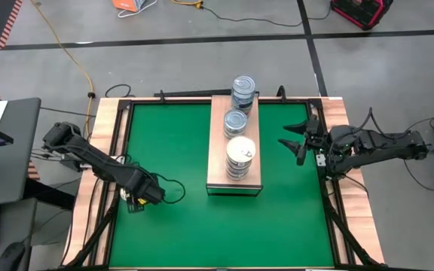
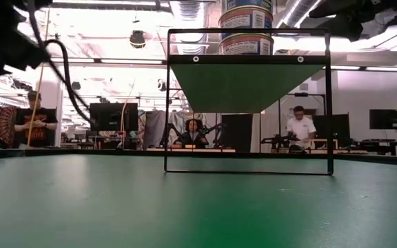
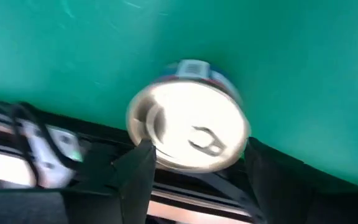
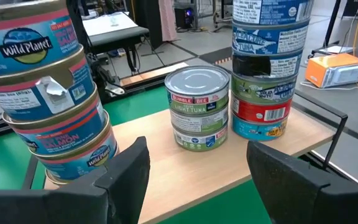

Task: Stack canned seafood by type on shelf
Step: Stack the blue tuna can on top of the blue tuna can on the shelf

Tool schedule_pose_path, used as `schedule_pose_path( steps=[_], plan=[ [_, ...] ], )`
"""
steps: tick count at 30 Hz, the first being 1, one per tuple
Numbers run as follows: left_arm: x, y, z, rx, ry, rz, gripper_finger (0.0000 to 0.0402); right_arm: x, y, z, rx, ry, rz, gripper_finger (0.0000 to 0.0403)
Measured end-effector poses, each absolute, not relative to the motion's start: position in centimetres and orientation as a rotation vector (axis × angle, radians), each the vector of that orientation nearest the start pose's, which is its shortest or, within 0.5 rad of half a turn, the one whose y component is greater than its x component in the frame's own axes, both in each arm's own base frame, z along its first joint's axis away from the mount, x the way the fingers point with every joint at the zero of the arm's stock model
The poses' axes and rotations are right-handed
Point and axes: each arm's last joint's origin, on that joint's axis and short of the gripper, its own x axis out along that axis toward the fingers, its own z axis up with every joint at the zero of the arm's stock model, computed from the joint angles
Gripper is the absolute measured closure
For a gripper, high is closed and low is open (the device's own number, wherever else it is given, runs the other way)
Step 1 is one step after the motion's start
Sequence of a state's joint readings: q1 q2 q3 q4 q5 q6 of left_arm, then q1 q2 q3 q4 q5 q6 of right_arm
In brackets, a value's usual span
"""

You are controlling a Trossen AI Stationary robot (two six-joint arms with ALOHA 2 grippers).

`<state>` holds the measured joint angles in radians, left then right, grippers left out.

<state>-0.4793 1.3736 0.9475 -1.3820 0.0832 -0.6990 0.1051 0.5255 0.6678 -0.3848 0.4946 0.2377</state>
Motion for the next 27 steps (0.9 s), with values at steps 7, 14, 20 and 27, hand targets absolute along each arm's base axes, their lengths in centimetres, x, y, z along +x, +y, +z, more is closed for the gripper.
schedule_pose_path(
  steps=[7, 14, 20, 27],
  plan=[
    [17.9, -9.0, 19.1, 0.198, 1.843, 0.214, 0.0186, 12.1, -0.1, 30.8, 0.141, 0.182, -0.41, 0.0109],
    [19.8, -9.2, 16.2, 0.556, 1.793, 0.191, 0.0187, 12.3, -0.1, 30.8, 0.128, 0.187, -0.409, 0.0109],
    [23.1, -8.4, 14.8, 0.808, 1.502, 0.448, 0.0187, 12.3, -0.1, 30.9, 0.132, 0.173, -0.408, 0.0109],
    [24.0, -5.3, 19.1, 0.753, 1.46, 0.572, 0.0187, 12.3, -0.1, 30.9, 0.132, 0.173, -0.406, 0.0109]
  ],
)
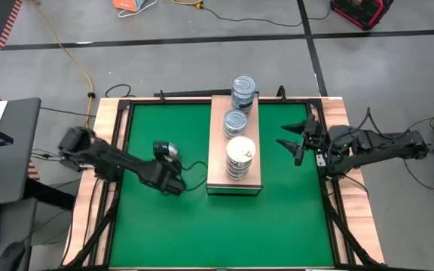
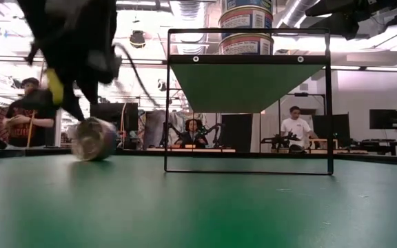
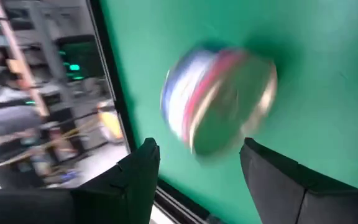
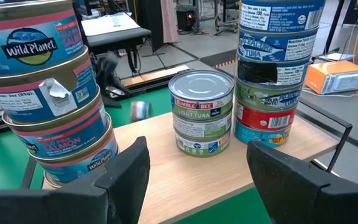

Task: Stack canned seafood by type on shelf
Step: Stack the blue tuna can on top of the blue tuna can on the shelf

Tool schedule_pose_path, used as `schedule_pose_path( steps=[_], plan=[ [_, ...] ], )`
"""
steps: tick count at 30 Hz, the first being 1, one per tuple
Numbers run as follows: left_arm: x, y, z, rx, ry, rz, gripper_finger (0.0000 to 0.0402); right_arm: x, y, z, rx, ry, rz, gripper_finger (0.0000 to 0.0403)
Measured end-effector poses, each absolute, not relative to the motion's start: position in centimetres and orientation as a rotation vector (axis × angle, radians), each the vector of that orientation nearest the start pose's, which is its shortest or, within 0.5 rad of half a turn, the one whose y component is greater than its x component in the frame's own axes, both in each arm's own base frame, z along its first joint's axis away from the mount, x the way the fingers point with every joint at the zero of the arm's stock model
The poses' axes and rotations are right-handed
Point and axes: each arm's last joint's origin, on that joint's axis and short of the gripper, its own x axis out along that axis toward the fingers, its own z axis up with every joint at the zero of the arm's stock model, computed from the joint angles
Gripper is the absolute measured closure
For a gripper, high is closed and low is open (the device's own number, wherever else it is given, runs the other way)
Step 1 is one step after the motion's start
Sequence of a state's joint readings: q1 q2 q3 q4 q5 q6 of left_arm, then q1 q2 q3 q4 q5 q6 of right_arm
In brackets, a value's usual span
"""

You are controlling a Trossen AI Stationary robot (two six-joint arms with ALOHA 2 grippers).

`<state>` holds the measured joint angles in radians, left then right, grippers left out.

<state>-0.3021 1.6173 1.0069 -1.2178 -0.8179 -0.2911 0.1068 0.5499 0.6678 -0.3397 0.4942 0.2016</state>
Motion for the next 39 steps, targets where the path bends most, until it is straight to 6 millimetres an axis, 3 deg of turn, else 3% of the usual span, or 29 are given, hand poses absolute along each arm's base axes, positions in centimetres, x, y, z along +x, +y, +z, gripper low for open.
schedule_pose_path(
  steps=[5, 8, 10, 13, 17, 24, 29, 34, 39],
  plan=[
    [23.2, -2.8, 23.3, 0.513, 1.421, 0.537, 0.0187, 12.3, -0.1, 31.1, 0.12, 0.164, -0.403, 0.0109],
    [23.1, 0.3, 25.5, 0.188, 1.265, 0.517, 0.0187, 12.4, -0.1, 31.3, 0.116, 0.144, -0.4, 0.0109],
    [23.2, 2.5, 26.1, 0.058, 1.187, 0.435, 0.0187, 12.4, -0.1, 31.3, 0.118, 0.141, -0.4, 0.0109],
    [23.0, 4.5, 27.0, 0.121, 1.131, 0.309, 0.0186, 12.4, -0.1, 31.2, 0.116, 0.149, -0.4, 0.0109],
    [23.3, 4.7, 27.6, 0.237, 1.087, 0.202, 0.0174, 12.5, 0.0, 31.1, 0.114, 0.156, -0.398, 0.0109],
    [26.3, 5.7, 26.6, 0.349, 1.315, 0.207, 0.0115, 12.7, -0.2, 31.2, 0.092, 0.155, -0.41, 0.0109],
    [28.5, 6.1, 26.8, 0.475, 1.562, 0.011, 0.01, 12.7, -0.1, 31.2, 0.097, 0.157, -0.401, 0.0109],
    [29.3, 7.1, 26.3, 0.583, 1.714, -0.115, 0.0102, 12.7, 0.1, 31.2, 0.091, 0.158, -0.386, 0.0109],
    [29.1, 9.4, 25.3, 0.599, 1.736, -0.195, 0.0102, 12.6, 0.1, 31.1, 0.086, 0.17, -0.381, 0.0109]
  ],
)
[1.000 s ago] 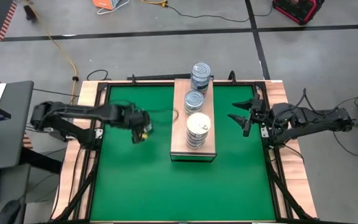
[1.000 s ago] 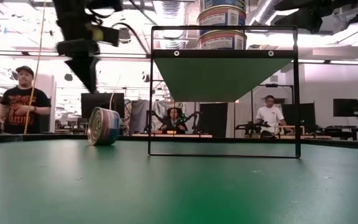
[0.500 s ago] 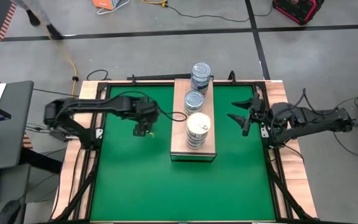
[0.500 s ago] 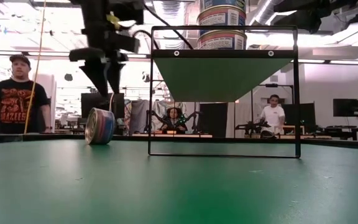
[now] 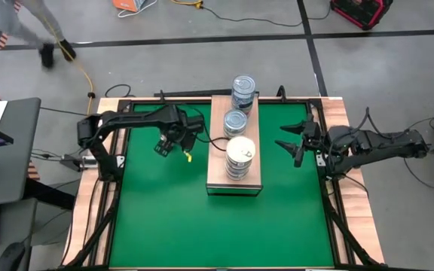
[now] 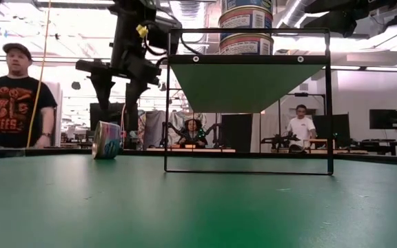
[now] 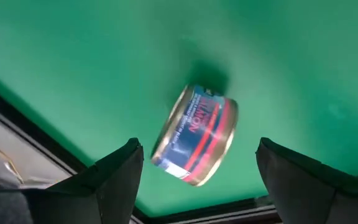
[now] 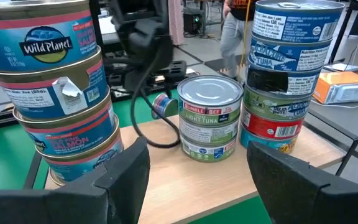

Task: Stack canned seafood by type on shelf
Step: Stack the blue tuna can on top of the blue tuna can on the shelf

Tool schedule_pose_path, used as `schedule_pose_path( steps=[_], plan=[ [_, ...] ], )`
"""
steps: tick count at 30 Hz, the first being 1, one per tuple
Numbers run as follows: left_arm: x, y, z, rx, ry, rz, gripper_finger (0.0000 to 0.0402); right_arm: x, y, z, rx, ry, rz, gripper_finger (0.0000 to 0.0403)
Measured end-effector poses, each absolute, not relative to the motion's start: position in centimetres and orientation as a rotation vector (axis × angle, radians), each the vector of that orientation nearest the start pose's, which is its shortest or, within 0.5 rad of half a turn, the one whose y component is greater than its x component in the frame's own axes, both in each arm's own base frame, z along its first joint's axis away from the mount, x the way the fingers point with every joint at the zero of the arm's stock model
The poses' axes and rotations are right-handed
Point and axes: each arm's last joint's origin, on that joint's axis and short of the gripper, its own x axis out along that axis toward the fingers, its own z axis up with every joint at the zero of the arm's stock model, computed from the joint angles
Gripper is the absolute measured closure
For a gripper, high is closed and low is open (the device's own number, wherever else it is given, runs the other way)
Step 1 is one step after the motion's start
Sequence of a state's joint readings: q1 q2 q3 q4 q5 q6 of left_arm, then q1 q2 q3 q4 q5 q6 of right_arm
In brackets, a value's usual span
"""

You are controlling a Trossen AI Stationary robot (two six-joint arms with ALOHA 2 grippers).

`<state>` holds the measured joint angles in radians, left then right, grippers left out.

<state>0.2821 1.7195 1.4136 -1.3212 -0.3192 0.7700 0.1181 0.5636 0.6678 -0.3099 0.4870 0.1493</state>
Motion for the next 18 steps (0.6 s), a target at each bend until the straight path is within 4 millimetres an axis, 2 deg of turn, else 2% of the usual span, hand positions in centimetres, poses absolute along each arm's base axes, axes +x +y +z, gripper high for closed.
schedule_pose_path(
  steps=[8, 12, 18],
  plan=[
    [28.6, 11.9, 24.8, 0.716, 1.711, -0.42, 0.0103, 12.6, 0.1, 31.0, 0.083, 0.173, -0.382, 0.0109],
    [28.1, 13.1, 23.8, 0.669, 1.72, -0.556, 0.0103, 12.6, 0.1, 31.0, 0.084, 0.172, -0.382, 0.0109],
    [28.2, 14.0, 22.2, 0.649, 1.785, -0.606, 0.0103, 12.8, 0.2, 31.0, 0.089, 0.177, -0.375, 0.0109]
  ],
)
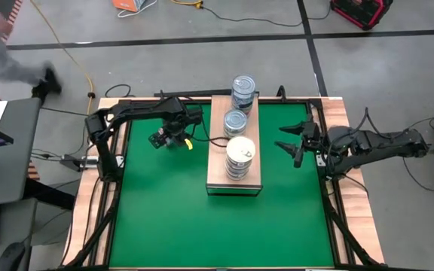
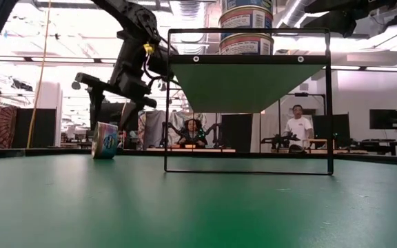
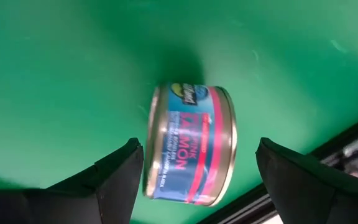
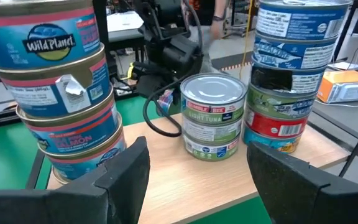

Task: Stack canned seafood by type on shelf
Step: Stack the blue tuna can on top of the blue tuna can on the shelf

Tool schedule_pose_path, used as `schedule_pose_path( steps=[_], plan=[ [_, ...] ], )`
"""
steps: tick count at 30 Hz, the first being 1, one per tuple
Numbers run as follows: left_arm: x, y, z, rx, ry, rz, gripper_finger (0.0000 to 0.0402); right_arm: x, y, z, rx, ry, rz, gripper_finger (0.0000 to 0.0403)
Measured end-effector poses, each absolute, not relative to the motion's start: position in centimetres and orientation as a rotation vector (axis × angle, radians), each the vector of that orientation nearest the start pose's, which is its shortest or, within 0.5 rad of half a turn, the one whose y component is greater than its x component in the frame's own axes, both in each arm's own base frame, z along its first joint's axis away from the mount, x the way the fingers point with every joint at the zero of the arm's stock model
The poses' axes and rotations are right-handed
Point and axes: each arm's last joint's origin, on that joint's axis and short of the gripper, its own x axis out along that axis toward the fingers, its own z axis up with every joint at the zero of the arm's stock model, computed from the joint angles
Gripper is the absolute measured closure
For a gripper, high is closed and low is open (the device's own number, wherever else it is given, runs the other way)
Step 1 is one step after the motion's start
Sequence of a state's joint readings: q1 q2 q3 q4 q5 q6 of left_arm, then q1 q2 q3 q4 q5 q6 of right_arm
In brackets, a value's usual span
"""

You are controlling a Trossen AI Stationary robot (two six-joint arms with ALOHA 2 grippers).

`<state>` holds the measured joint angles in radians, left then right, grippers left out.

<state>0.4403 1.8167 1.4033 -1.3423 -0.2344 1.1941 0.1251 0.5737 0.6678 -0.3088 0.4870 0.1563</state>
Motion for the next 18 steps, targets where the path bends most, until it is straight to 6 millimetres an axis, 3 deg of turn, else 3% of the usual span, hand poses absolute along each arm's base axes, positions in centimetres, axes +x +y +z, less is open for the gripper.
schedule_pose_path(
  steps=[9, 15, 18],
  plan=[
    [28.8, 14.6, 20.3, 0.742, 1.871, -0.698, 0.0129, 13.1, 0.4, 30.7, 0.097, 0.198, -0.373, 0.0109],
    [28.7, 14.6, 20.3, 0.581, 1.917, -0.497, 0.0205, 12.6, 0.3, 30.3, 0.131, 0.231, -0.387, 0.0109],
    [28.3, 14.2, 20.4, 0.435, 1.968, -0.376, 0.021, 11.9, 0.2, 30.1, 0.158, 0.251, -0.396, 0.0109]
  ],
)
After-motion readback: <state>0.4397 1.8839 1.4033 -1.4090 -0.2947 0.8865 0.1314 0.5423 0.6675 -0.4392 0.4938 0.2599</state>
